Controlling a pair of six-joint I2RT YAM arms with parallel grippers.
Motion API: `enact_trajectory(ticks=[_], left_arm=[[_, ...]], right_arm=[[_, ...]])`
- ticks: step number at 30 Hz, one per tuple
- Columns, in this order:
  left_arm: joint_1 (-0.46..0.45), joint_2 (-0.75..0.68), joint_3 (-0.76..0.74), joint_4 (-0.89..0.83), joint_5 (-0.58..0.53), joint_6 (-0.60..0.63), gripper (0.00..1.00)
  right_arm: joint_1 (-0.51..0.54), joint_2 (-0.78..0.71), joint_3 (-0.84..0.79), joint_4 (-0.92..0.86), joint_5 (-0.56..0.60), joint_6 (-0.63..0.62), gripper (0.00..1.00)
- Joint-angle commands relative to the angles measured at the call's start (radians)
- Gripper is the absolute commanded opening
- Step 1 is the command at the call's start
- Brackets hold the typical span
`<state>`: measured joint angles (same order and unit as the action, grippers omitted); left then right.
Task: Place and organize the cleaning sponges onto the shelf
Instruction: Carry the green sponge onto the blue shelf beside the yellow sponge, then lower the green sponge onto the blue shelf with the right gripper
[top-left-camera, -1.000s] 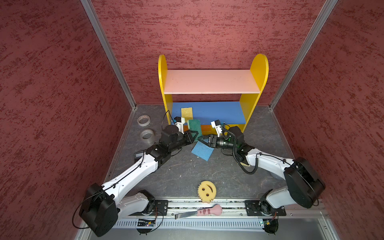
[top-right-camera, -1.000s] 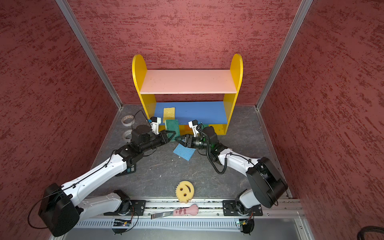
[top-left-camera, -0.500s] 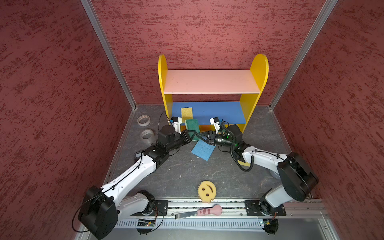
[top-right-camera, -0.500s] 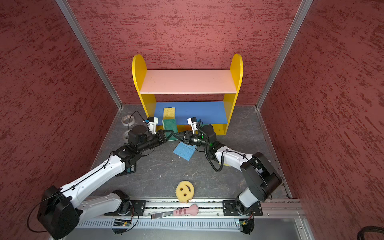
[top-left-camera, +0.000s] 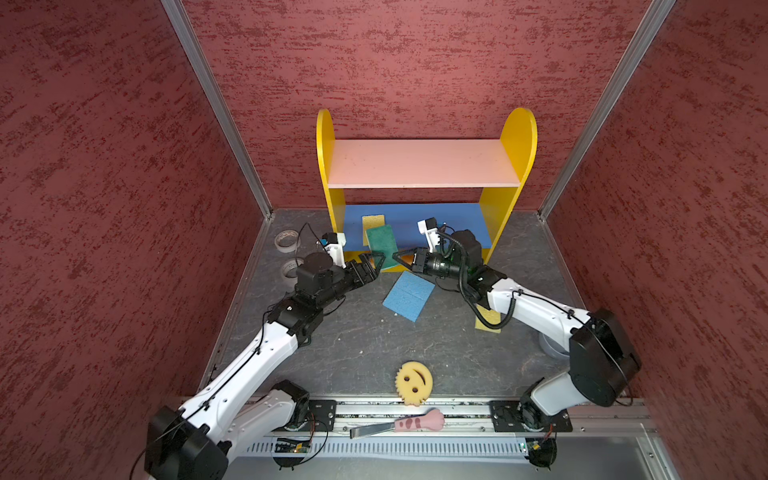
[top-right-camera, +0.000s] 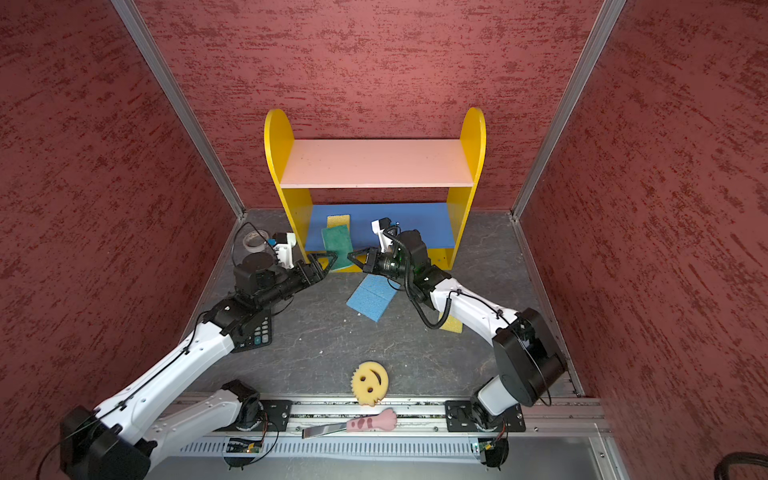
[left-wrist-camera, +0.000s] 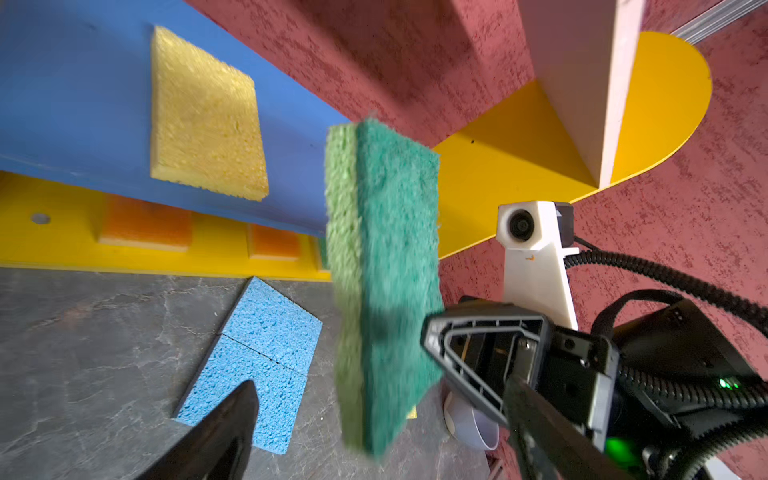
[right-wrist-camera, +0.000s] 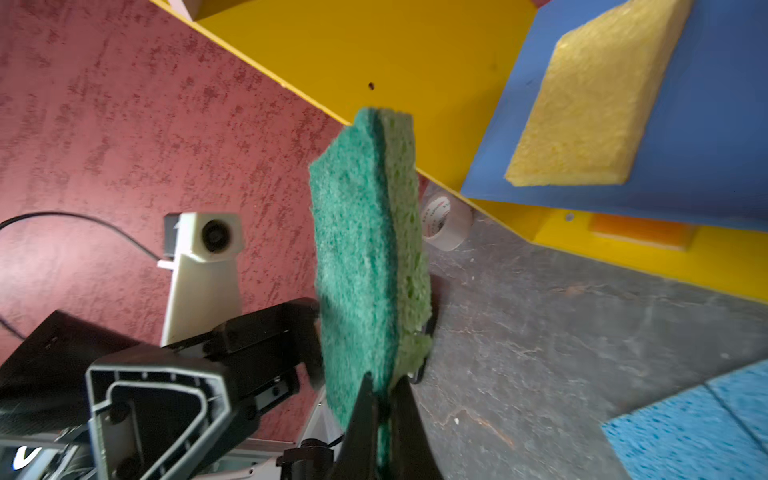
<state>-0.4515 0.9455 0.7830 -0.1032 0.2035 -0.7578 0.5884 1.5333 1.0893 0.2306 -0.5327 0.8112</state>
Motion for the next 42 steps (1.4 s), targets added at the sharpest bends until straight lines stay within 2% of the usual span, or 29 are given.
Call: enact_trajectory(ticks=[1, 10, 21, 42], left_arm=[[0.02, -0.072, -0.017, -0.118, -0.092, 0.07, 0.93], [0.088, -0.171, -0.063, -0.231, -0.105, 0.075, 0.94], [0.105, -0.107, -0.058, -0.195, -0.041, 0.049, 0.95], [0.113, -0.067, -0.048, -0.174, -0.014, 0.044, 0.96]], right_arm=[[-0.049, -0.014, 0.057, -0.201, 0.099, -0.103, 0.0], [-0.128, 0.102, 0.2, -0.351, 0.13, -0.161, 0.0], [-0.145, 0.239, 0.281, -0.35, 0.197, -0.104, 0.0], [-0.197, 0.364, 0.372, -0.406, 0.211, -0.091, 0.0]])
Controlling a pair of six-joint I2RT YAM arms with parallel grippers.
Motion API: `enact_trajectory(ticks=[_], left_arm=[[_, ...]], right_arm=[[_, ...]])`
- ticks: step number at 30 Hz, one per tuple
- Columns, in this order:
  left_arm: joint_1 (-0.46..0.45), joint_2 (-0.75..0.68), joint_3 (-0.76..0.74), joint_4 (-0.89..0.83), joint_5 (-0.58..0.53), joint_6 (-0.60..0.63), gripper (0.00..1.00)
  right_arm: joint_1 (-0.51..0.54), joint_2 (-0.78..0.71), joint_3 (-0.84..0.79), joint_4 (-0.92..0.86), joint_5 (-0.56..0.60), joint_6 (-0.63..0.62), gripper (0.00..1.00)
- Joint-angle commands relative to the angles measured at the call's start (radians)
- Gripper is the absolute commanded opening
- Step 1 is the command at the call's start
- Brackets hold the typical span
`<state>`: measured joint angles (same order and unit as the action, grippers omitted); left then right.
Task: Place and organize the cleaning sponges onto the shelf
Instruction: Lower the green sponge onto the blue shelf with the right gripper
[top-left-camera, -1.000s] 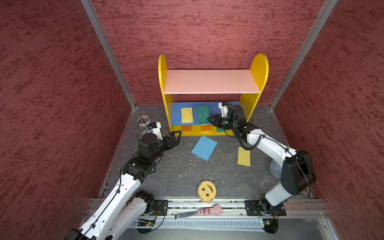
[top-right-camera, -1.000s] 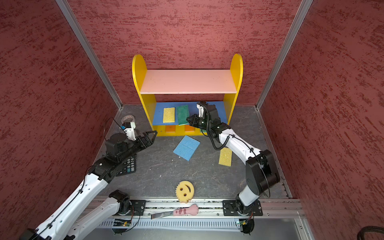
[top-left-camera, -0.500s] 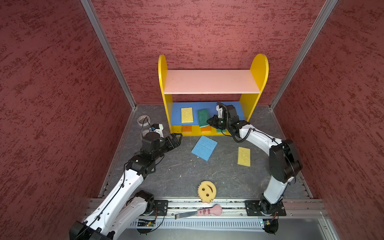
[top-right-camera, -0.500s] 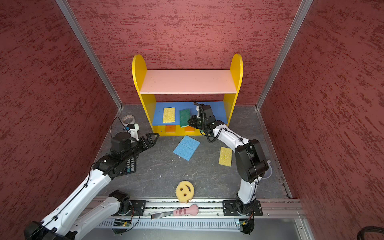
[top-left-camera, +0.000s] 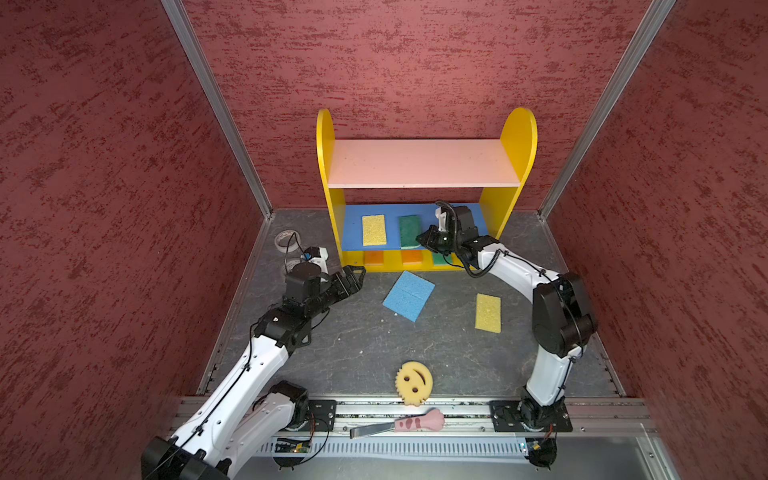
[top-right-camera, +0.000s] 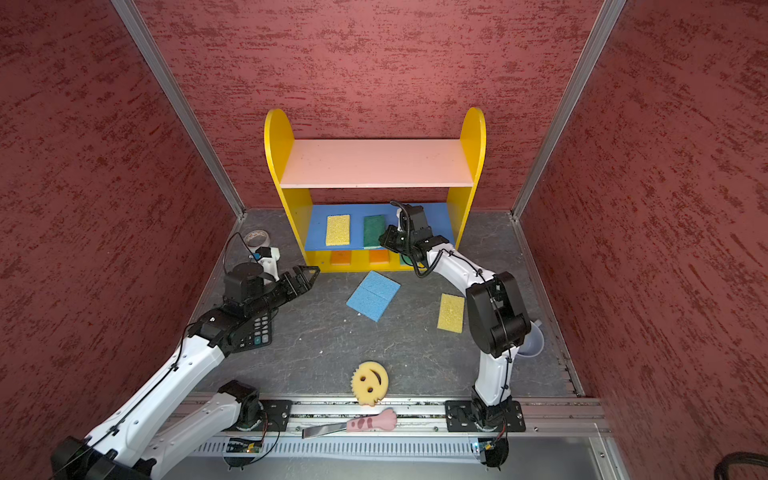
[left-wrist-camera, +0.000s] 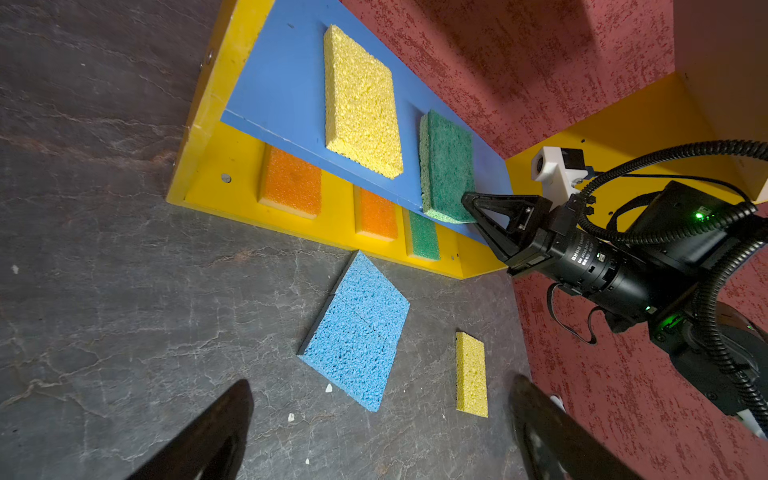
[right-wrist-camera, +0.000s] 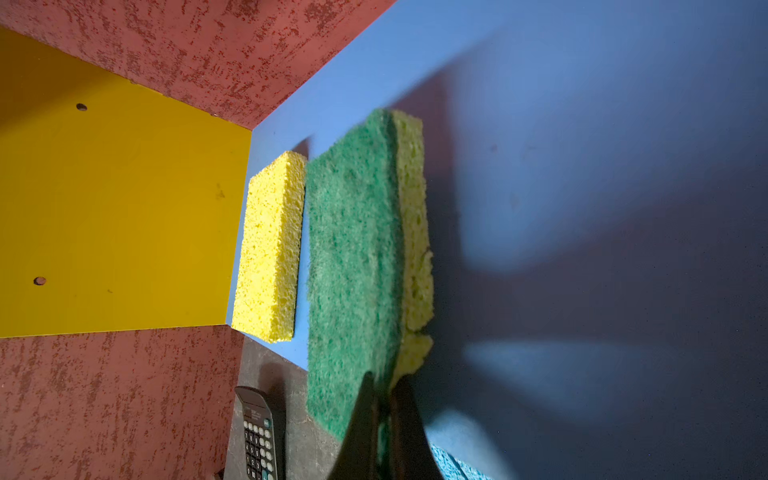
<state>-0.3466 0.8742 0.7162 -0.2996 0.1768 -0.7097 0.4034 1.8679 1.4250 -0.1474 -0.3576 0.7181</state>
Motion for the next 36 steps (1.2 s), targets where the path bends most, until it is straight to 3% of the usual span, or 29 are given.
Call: enact_trajectory(ticks=[1, 10, 16, 28, 36], left_arm=[[0.008, 0.006, 0.02, 0.021, 0.013, -0.004, 0.96], [0.009, 0.031, 0.033, 0.029, 0.028, -0.005, 0.96], [0.009, 0.033, 0.04, 0.025, 0.026, -0.004, 0.96], [0.009, 0.037, 0.033, 0.032, 0.034, -0.019, 0.96], [0.008, 0.046, 0.033, 0.038, 0.034, -0.022, 0.96]], right_arm=[[-0.012, 0.034, 0.039, -0.033, 0.037, 0.002, 0.0], [-0.017, 0.043, 0.045, -0.03, 0.059, 0.02, 0.0], [-0.017, 0.033, 0.026, -0.031, 0.064, 0.026, 0.21], [-0.023, 0.011, 0.015, -0.029, 0.079, 0.027, 0.34], [-0.019, -0.014, -0.034, 0.015, 0.036, 0.053, 0.37]])
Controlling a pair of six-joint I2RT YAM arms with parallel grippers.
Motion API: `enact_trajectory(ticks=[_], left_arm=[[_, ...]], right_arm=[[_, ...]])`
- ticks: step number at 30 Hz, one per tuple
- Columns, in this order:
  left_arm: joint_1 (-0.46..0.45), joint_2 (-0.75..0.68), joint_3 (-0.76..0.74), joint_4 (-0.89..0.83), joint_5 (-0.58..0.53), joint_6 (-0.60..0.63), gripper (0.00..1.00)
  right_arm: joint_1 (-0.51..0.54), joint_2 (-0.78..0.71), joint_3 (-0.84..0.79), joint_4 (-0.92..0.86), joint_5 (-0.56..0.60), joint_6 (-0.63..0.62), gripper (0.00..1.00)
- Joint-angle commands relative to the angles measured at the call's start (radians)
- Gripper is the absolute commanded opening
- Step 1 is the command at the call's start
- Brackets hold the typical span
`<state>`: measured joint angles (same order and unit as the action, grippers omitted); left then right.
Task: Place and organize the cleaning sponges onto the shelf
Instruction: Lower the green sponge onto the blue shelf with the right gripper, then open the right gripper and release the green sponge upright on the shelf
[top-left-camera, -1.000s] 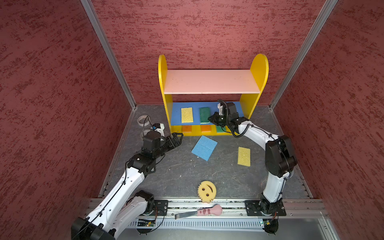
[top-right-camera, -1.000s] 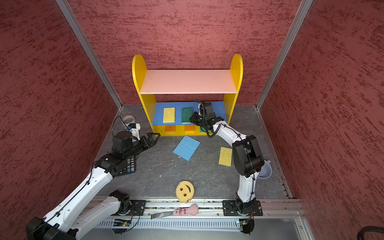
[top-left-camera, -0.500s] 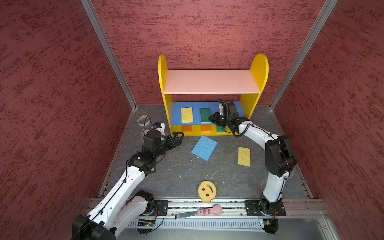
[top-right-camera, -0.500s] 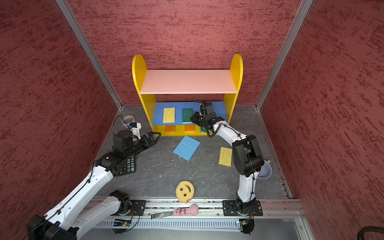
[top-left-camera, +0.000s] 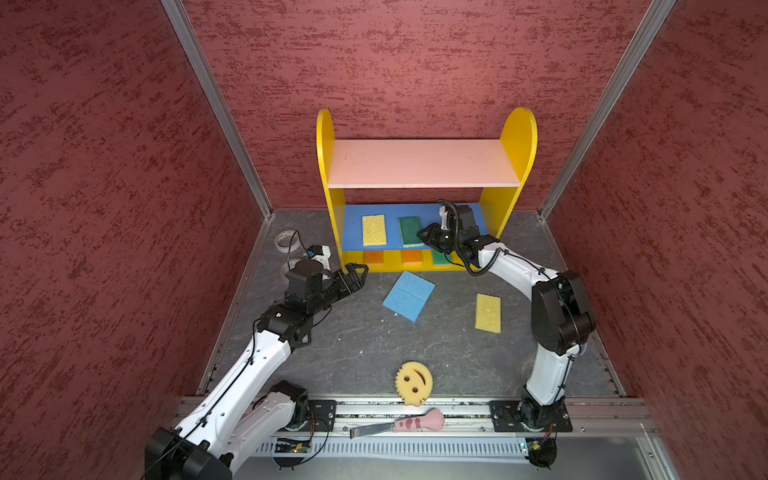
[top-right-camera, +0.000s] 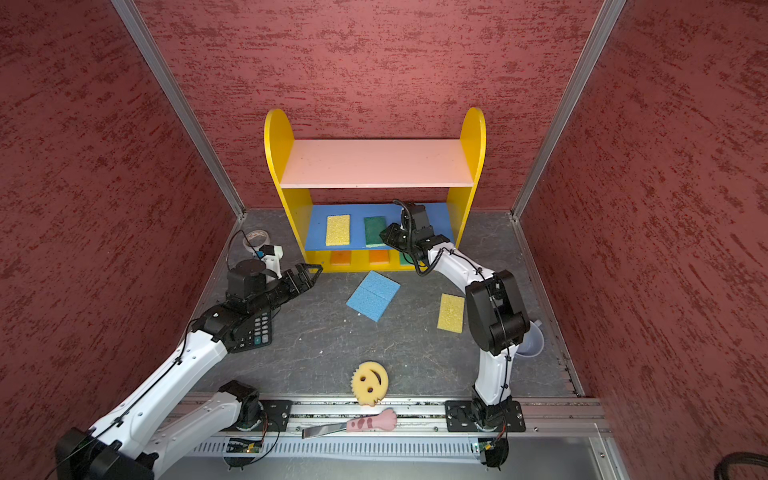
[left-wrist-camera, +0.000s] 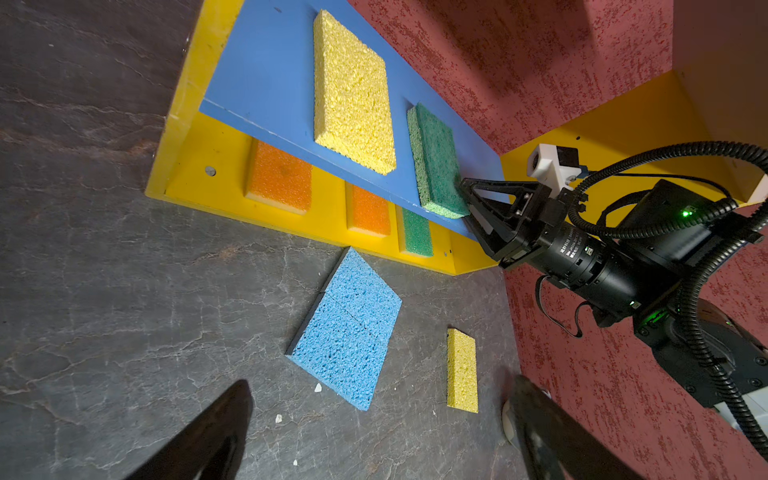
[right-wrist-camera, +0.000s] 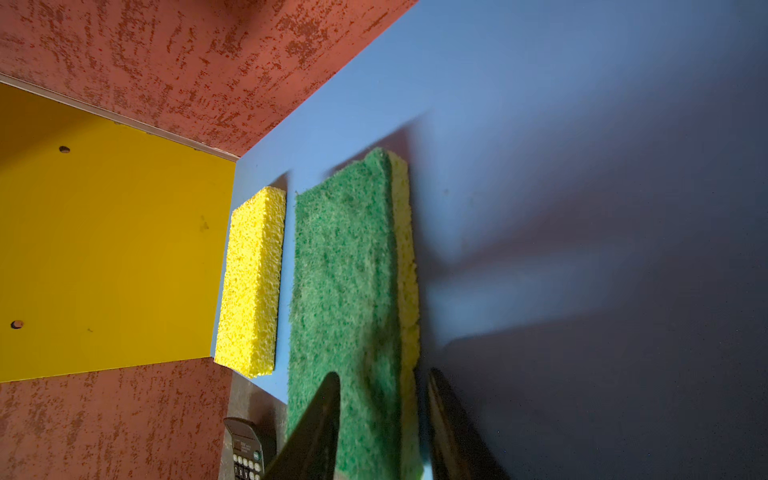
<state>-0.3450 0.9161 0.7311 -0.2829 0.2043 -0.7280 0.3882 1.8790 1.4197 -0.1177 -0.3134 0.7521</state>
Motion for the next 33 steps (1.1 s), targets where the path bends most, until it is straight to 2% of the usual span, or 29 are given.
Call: enact_trajectory(ticks=[1, 22, 33], left_arm=[[0.005, 0.006, 0.019, 0.023, 0.007, -0.005, 0.96], [-0.011, 0.026, 0.016, 0.035, 0.006, -0.011, 0.96], [-0.016, 0.026, 0.014, 0.036, 0.007, -0.011, 0.97]], right_arm=[[-0.002, -0.026, -0.034, -0.015, -0.009, 0.018, 0.38], [0.022, -0.02, -0.041, 0.006, -0.032, 0.03, 0.41], [0.037, -0.04, -0.051, -0.008, 0.004, 0.025, 0.44]])
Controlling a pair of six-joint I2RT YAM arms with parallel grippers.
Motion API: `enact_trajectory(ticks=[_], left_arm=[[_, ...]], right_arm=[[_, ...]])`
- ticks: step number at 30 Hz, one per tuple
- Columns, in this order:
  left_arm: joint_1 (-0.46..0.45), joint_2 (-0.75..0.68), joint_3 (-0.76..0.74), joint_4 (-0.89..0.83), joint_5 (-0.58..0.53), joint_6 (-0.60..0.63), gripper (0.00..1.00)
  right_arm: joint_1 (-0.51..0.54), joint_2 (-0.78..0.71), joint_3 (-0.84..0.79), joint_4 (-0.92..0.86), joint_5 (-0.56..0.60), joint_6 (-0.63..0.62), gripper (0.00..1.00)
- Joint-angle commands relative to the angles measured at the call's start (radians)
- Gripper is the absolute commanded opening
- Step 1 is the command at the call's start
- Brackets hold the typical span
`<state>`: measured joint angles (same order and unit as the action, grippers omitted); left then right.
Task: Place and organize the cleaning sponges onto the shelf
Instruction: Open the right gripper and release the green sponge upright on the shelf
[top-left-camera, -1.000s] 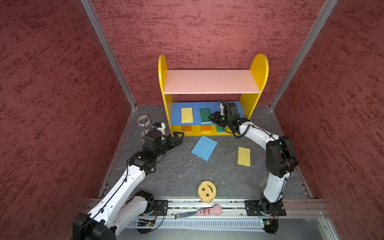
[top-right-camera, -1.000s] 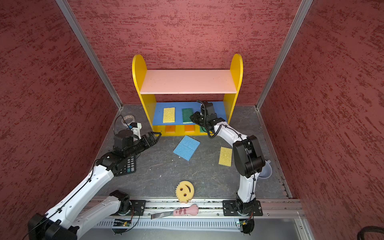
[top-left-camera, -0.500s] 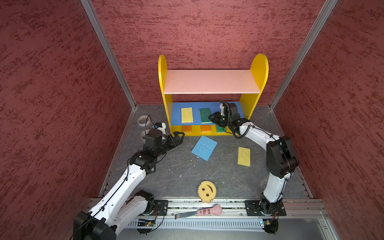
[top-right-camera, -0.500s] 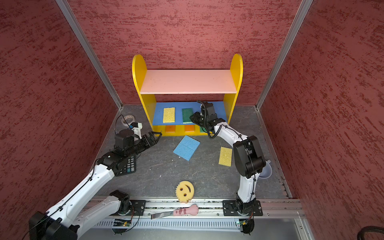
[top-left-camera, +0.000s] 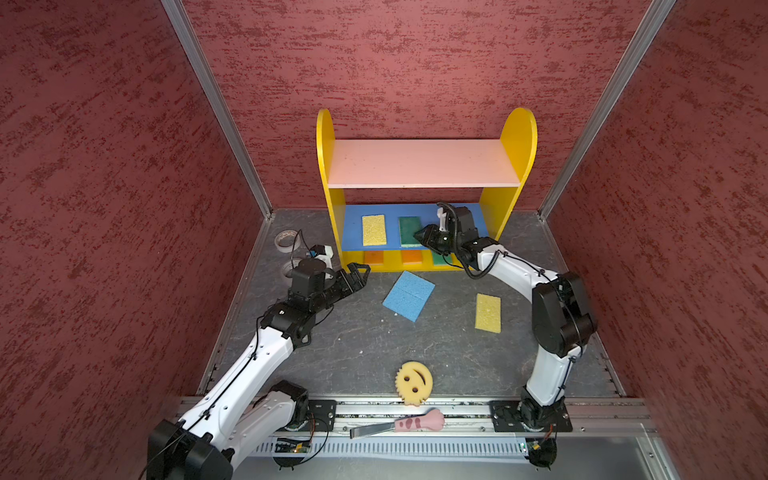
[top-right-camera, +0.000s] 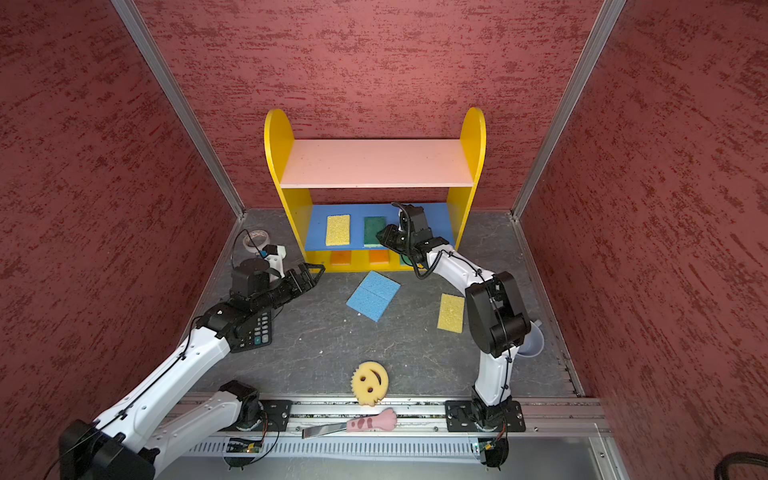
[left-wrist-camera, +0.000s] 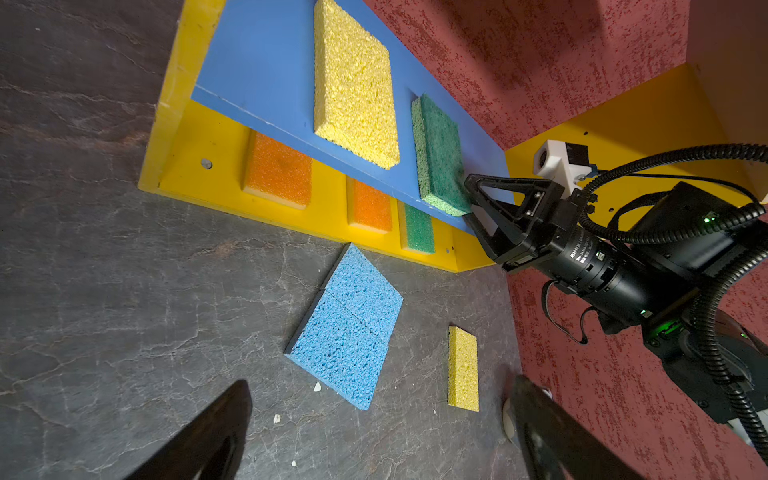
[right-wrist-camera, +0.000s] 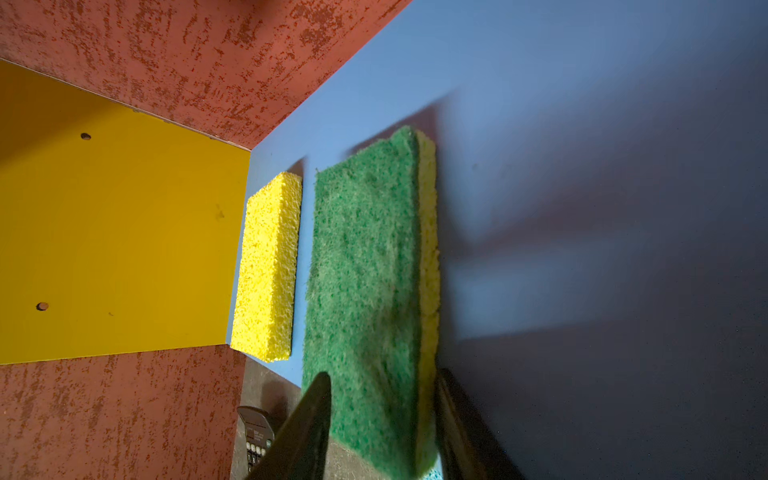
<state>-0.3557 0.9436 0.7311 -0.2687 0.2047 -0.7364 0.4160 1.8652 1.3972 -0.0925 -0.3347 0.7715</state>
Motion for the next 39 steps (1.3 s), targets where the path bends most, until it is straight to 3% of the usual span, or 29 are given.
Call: enact_trajectory(ticks=[1, 8, 13, 14, 15, 16, 17, 23, 28, 32, 39], left_arm=[[-0.005, -0.003, 0.013, 0.019, 0.006, -0.002, 0.97], [-0.005, -0.017, 0.006, 0.011, 0.001, 0.001, 0.98], [-0.003, -0.028, -0.006, 0.017, -0.01, 0.004, 0.99], [-0.002, -0.028, -0.004, 0.017, -0.012, 0.007, 0.99], [0.0, -0.029, -0.003, 0.018, -0.012, 0.01, 0.98], [0.001, -0.028, 0.0, 0.019, -0.014, 0.013, 0.97], [0.003, -0.028, 0.001, 0.02, -0.012, 0.016, 0.95], [0.006, -0.02, 0.013, 0.014, 0.003, 0.026, 0.7], [0.011, -0.026, 0.01, 0.007, 0.001, 0.023, 0.6], [0.012, -0.02, 0.012, 0.006, 0.007, 0.023, 0.45], [0.015, -0.003, 0.016, 0.012, 0.014, 0.021, 0.39]], right_arm=[[0.009, -0.033, -0.03, -0.04, 0.035, 0.0, 0.44], [0.009, -0.116, -0.044, -0.097, 0.135, -0.05, 0.49], [0.05, -0.196, -0.058, -0.141, 0.228, -0.09, 0.46], [0.069, -0.202, -0.054, -0.154, 0.246, -0.103, 0.42], [0.084, -0.206, -0.048, -0.164, 0.258, -0.113, 0.31], [0.1, -0.204, -0.042, -0.173, 0.263, -0.122, 0.09], [0.111, -0.196, -0.032, -0.182, 0.257, -0.127, 0.0], [0.135, -0.121, 0.004, -0.179, 0.198, -0.116, 0.0], [0.135, -0.069, 0.024, -0.164, 0.19, -0.109, 0.0], [0.133, -0.045, 0.038, -0.147, 0.186, -0.098, 0.0], [0.12, -0.022, 0.047, -0.123, 0.186, -0.085, 0.0]])
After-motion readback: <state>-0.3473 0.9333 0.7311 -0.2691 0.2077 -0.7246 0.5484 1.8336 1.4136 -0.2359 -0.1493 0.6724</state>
